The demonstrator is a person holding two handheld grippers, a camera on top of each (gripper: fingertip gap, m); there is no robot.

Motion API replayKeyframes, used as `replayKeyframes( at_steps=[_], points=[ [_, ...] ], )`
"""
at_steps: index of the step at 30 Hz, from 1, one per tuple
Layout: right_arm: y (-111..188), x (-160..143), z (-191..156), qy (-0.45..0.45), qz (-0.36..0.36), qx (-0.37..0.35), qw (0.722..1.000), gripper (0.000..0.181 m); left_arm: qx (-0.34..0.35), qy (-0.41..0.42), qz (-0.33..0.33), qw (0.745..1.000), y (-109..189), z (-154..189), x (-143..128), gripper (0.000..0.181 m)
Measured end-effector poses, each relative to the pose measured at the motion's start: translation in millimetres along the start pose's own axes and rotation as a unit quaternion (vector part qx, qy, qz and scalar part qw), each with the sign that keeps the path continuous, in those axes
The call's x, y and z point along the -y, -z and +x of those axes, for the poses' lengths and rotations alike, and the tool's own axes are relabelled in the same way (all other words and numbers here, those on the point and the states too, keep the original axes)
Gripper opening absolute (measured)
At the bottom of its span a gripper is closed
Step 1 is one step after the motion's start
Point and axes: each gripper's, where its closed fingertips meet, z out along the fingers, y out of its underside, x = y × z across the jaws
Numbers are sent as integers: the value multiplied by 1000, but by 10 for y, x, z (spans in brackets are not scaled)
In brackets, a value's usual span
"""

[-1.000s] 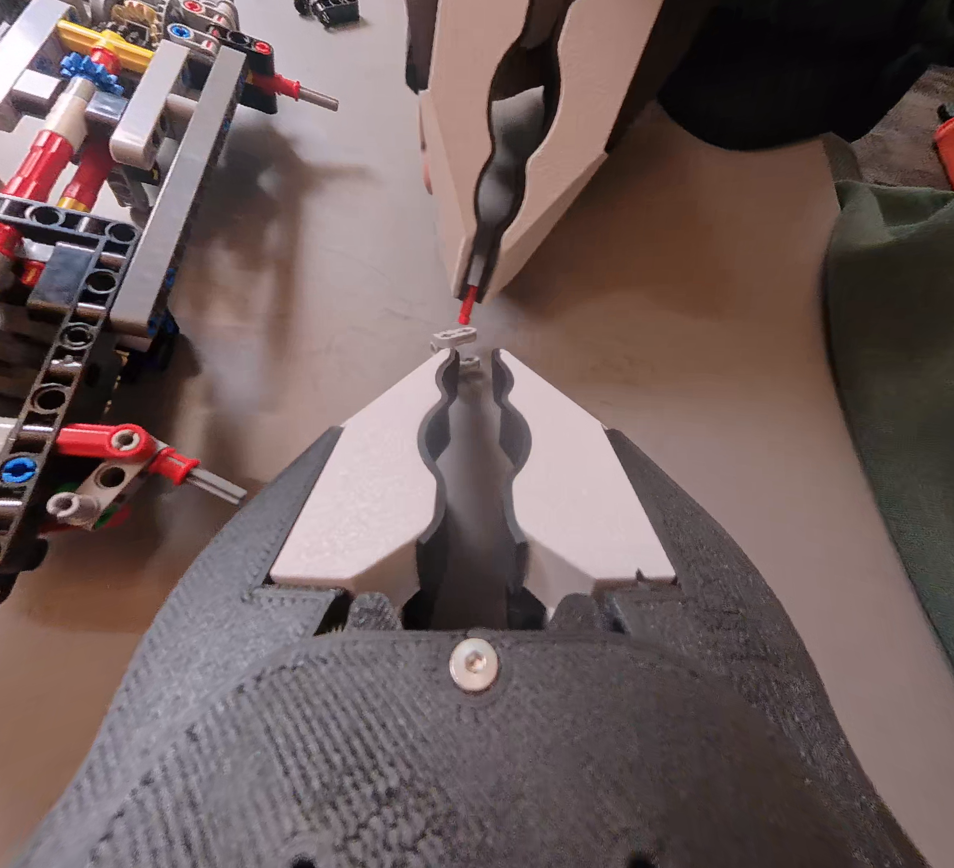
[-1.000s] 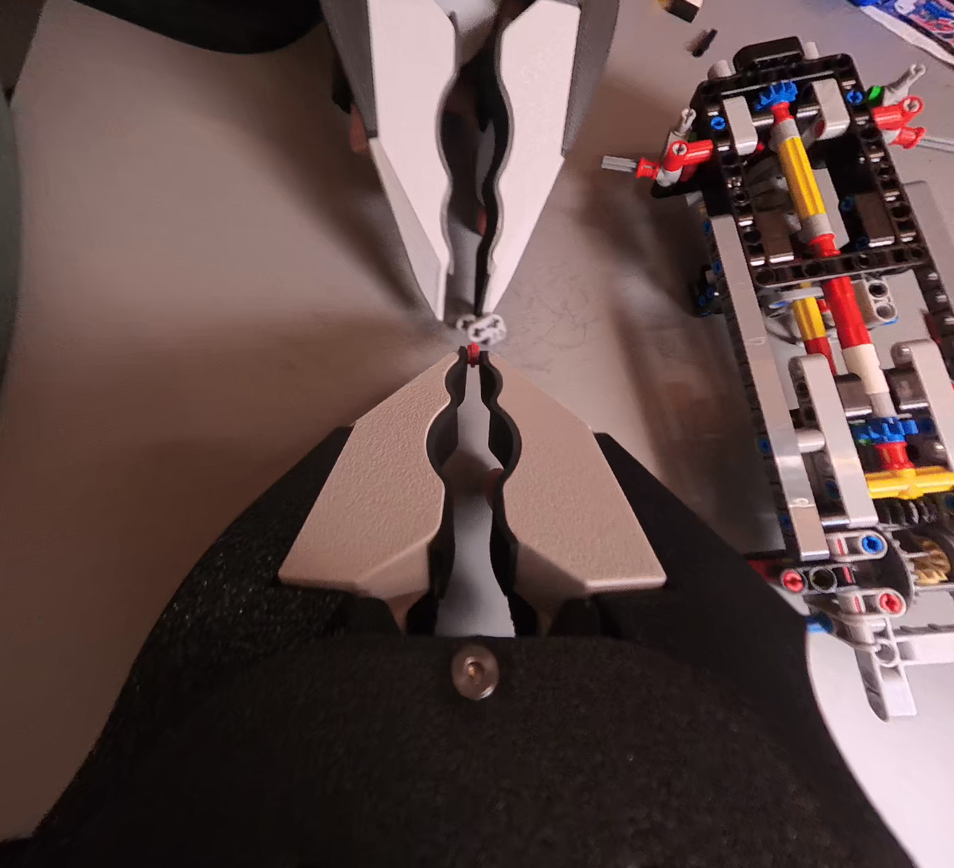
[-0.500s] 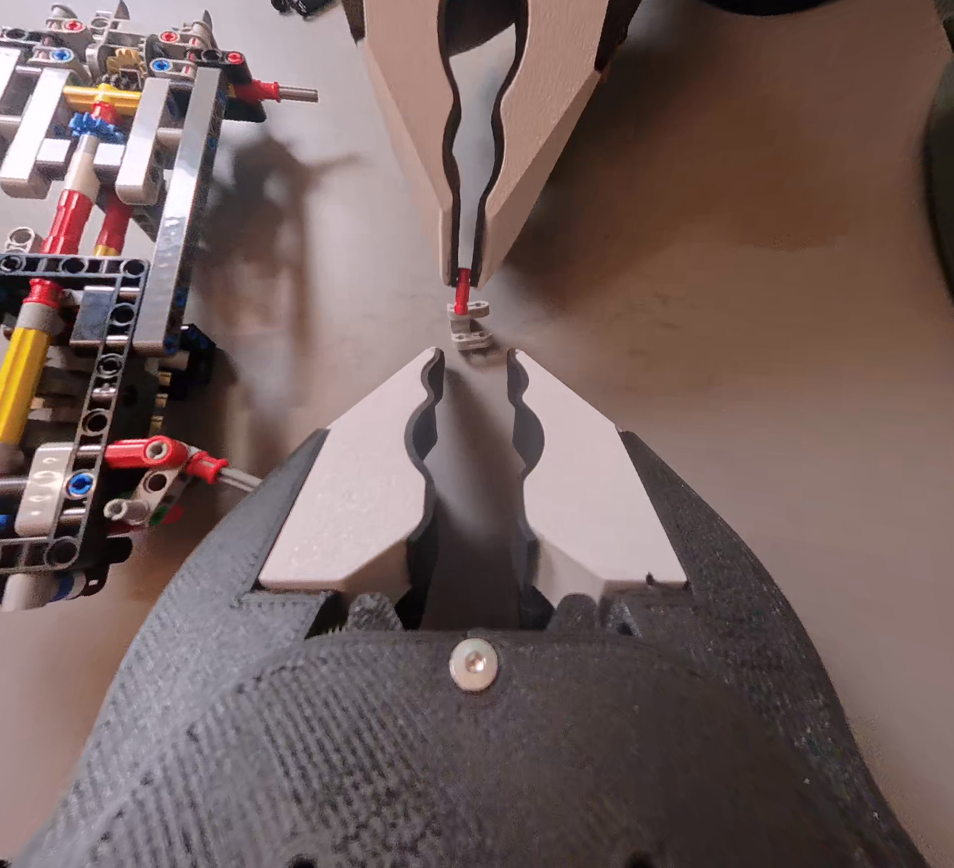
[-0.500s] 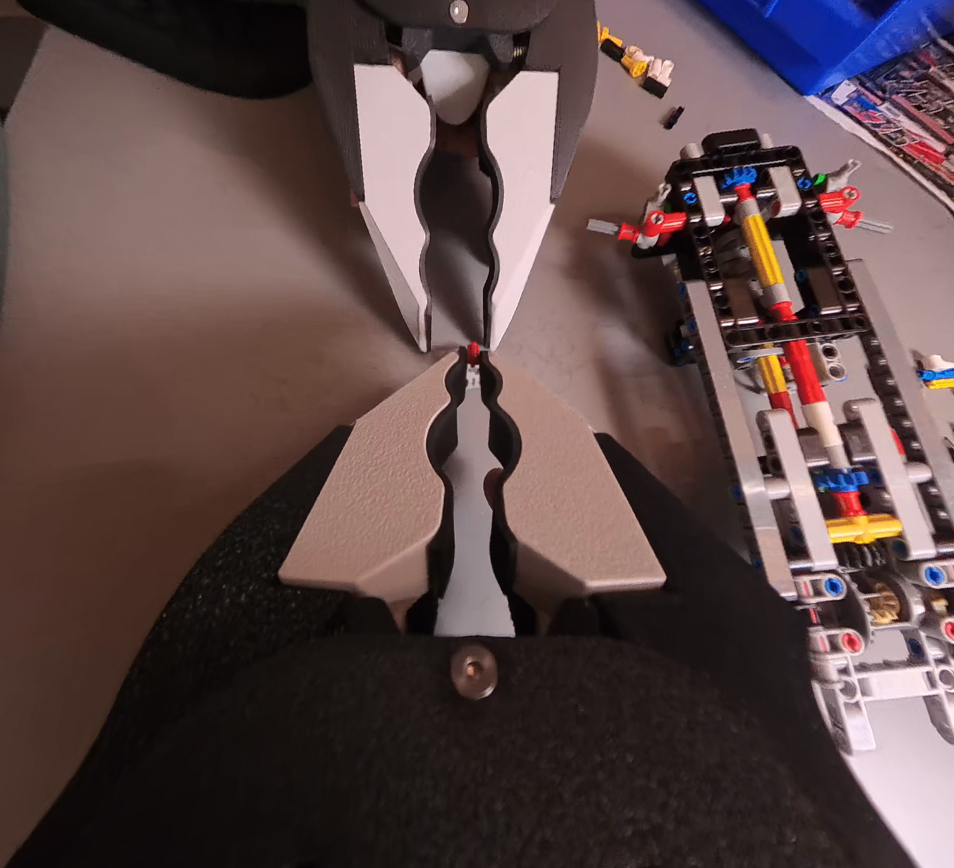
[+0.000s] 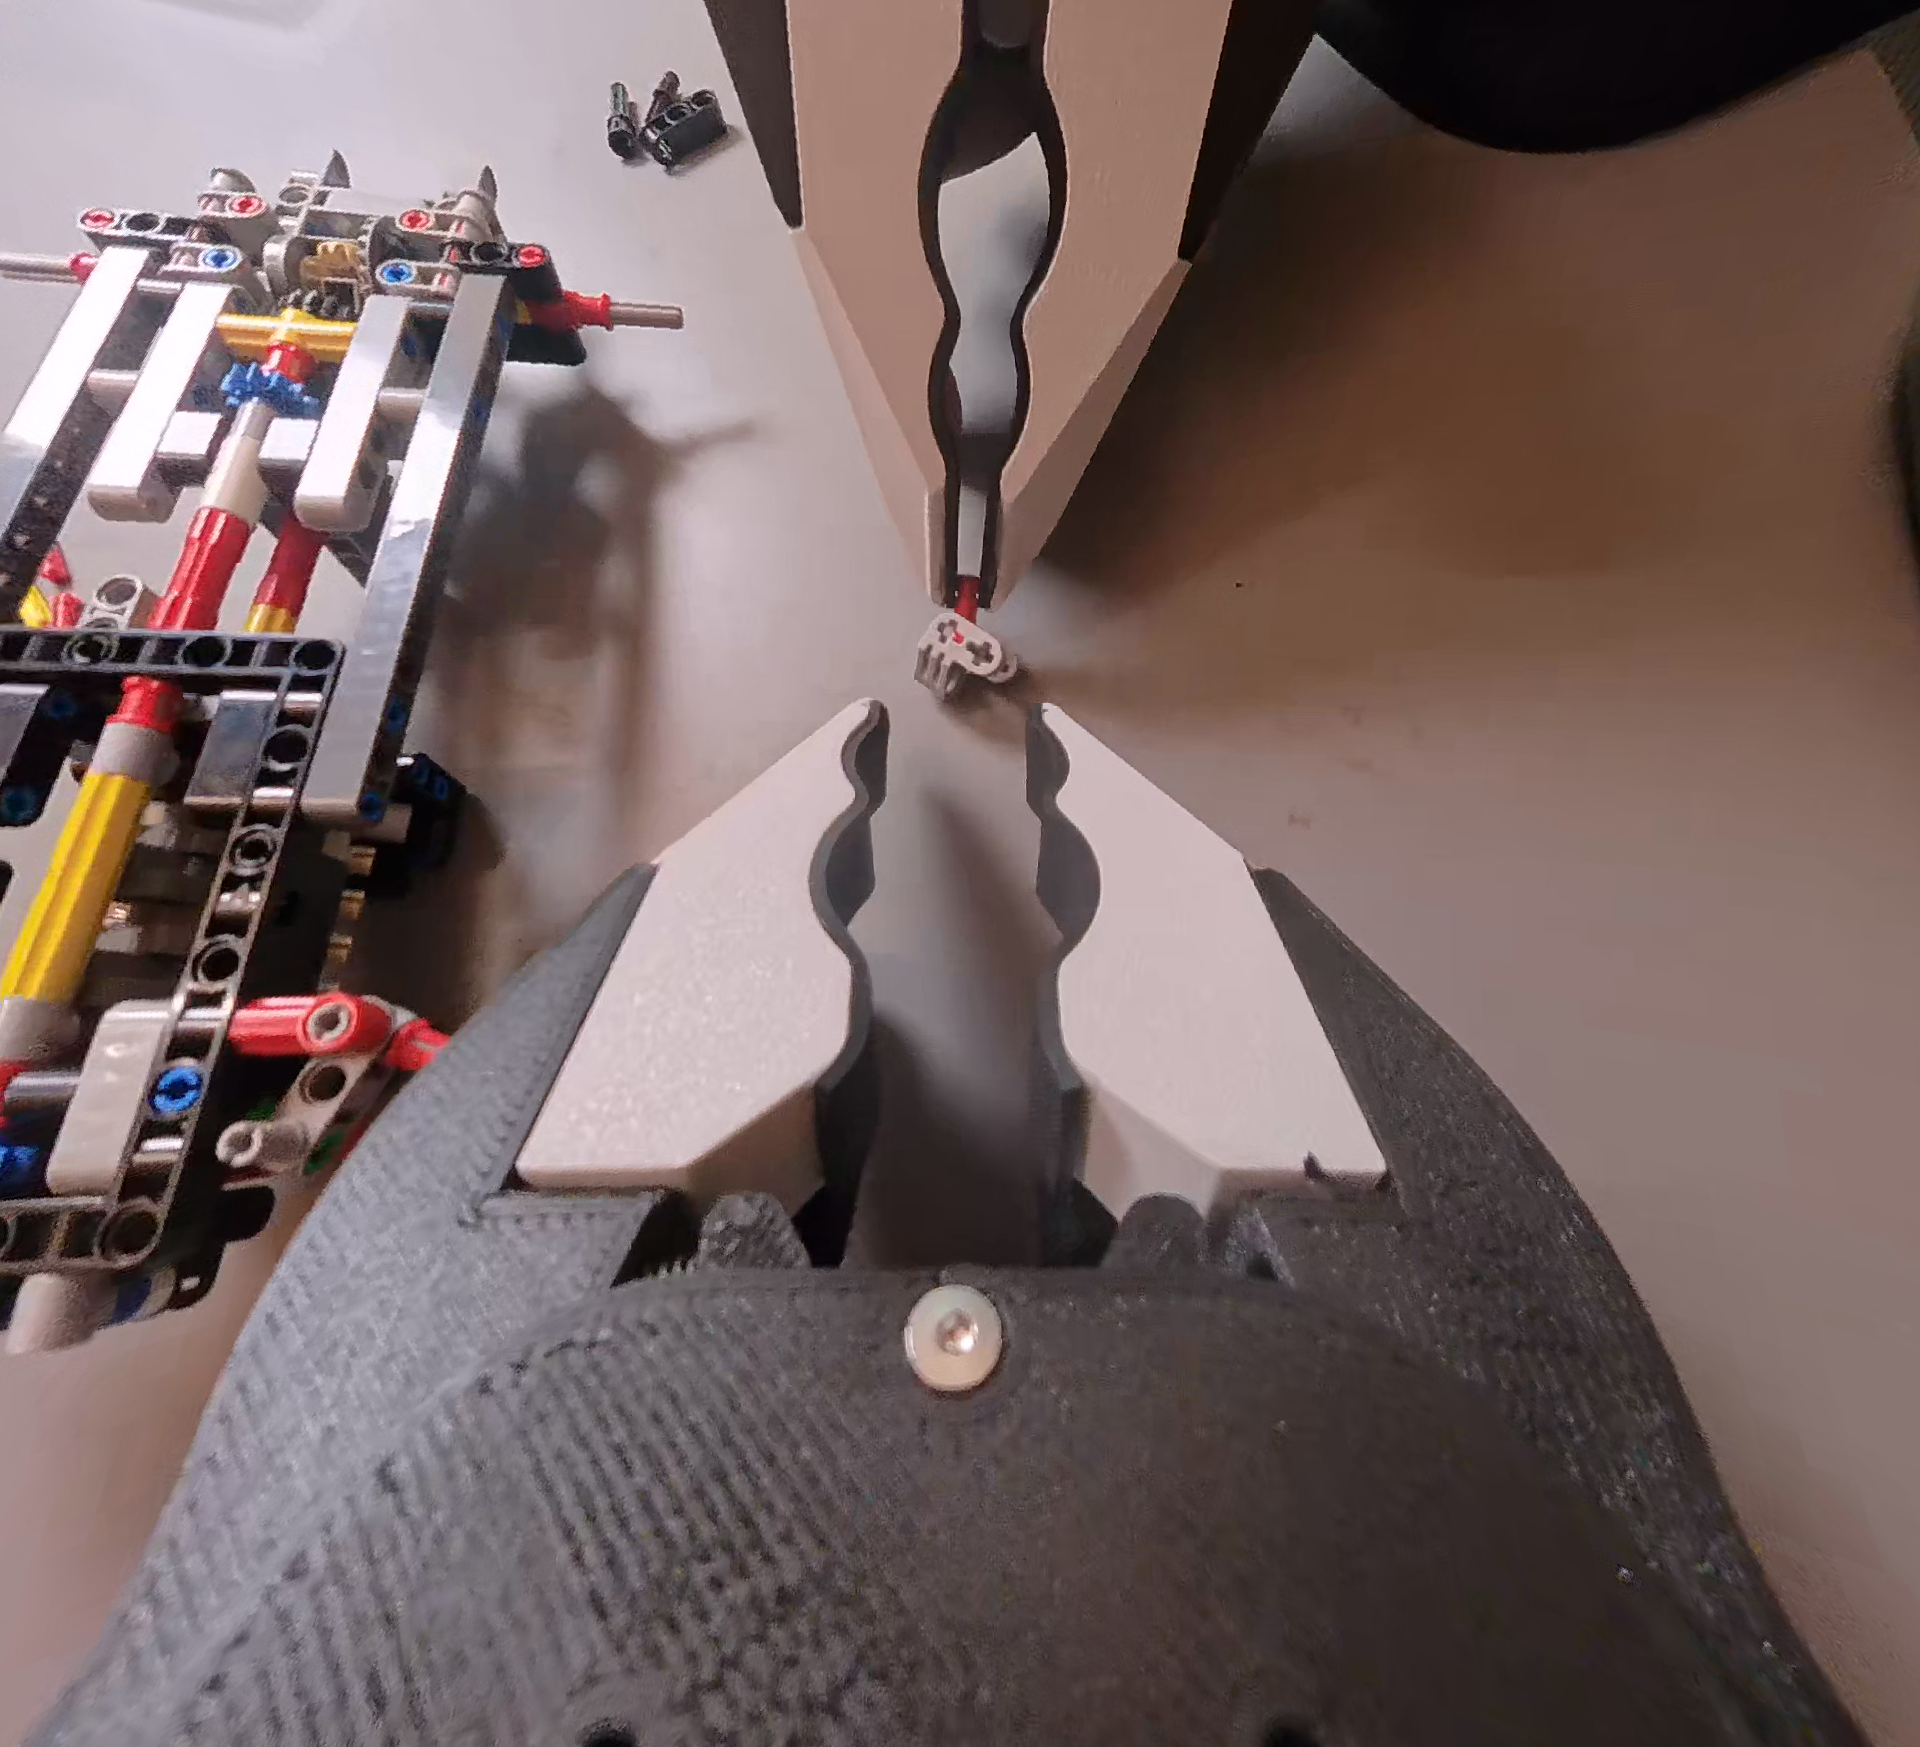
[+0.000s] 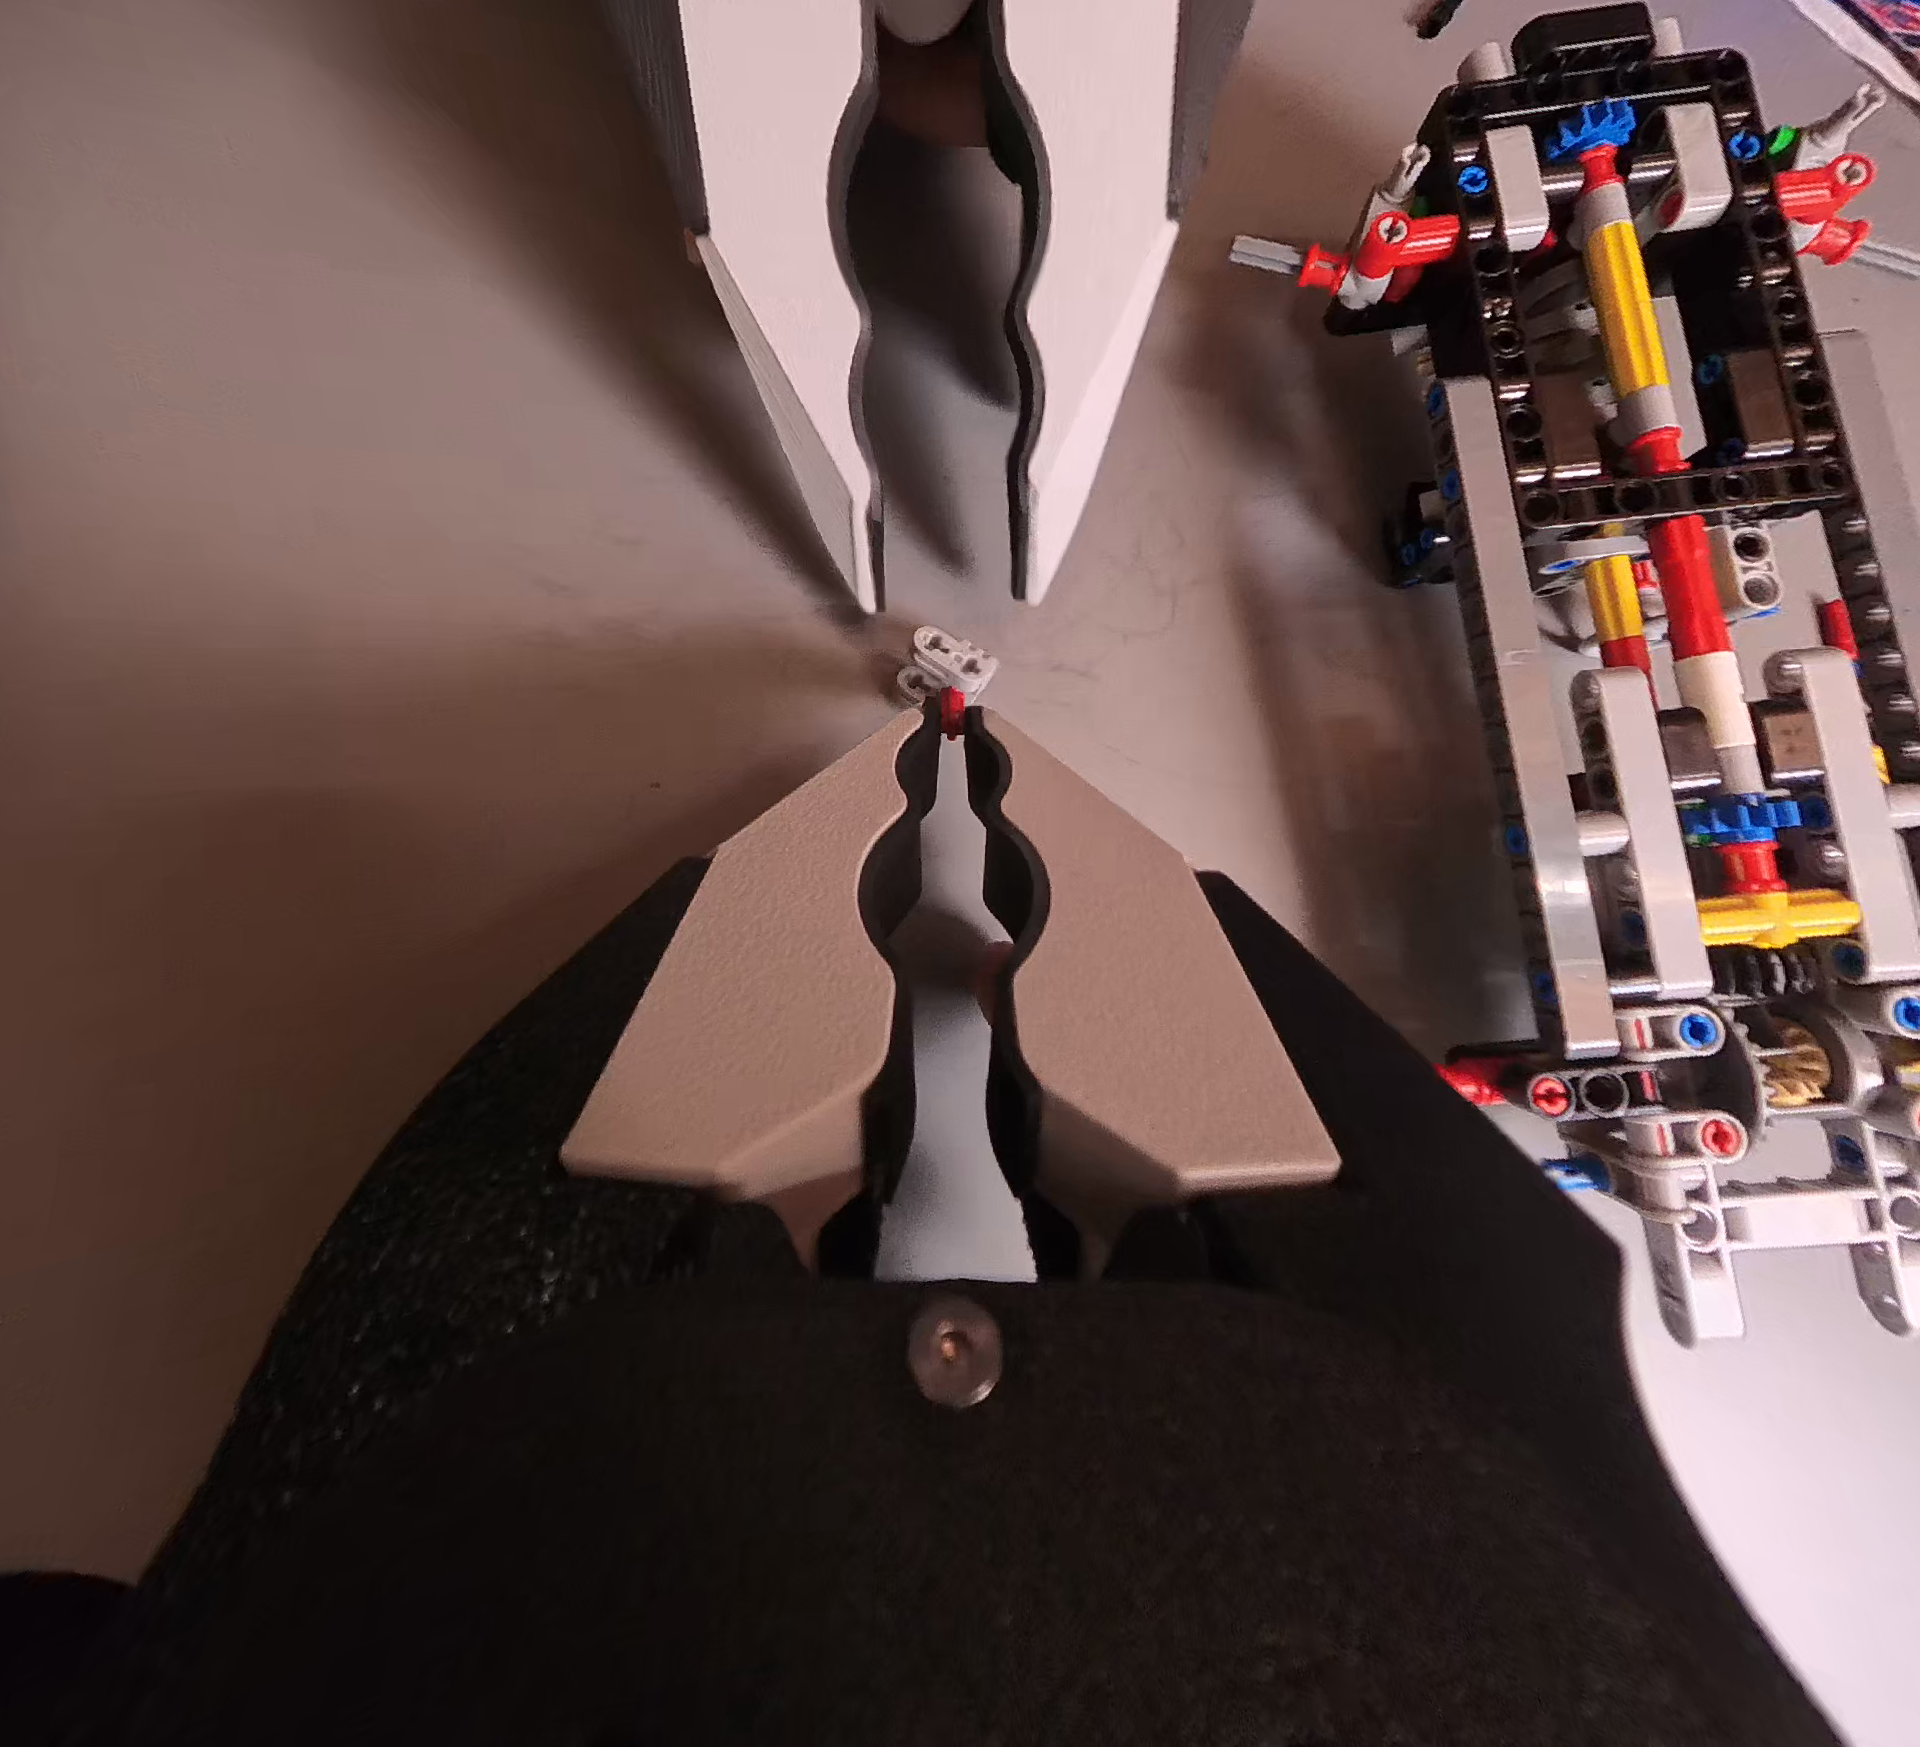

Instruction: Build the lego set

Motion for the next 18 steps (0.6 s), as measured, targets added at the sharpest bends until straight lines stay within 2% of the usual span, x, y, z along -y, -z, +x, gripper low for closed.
replayKeyframes(
  at_steps=[1,3,7,18],
  points=[
    [-4,1,-18,-1,1,5,1000,1,0,-6,-3,1000,-25,-3,9,27],
    [-9,-9,-32,4,-1,8,1000,1,-7,-15,-7,1000,-71,3,22,32],
    [5,-24,-37,6,-3,9,1000,1,-33,-19,-2,999,-112,96,53,27],
    [120,-120,-4,3,-18,10,1000,1,-18,-14,2,1000,-88,72,70,18]
  ],
)
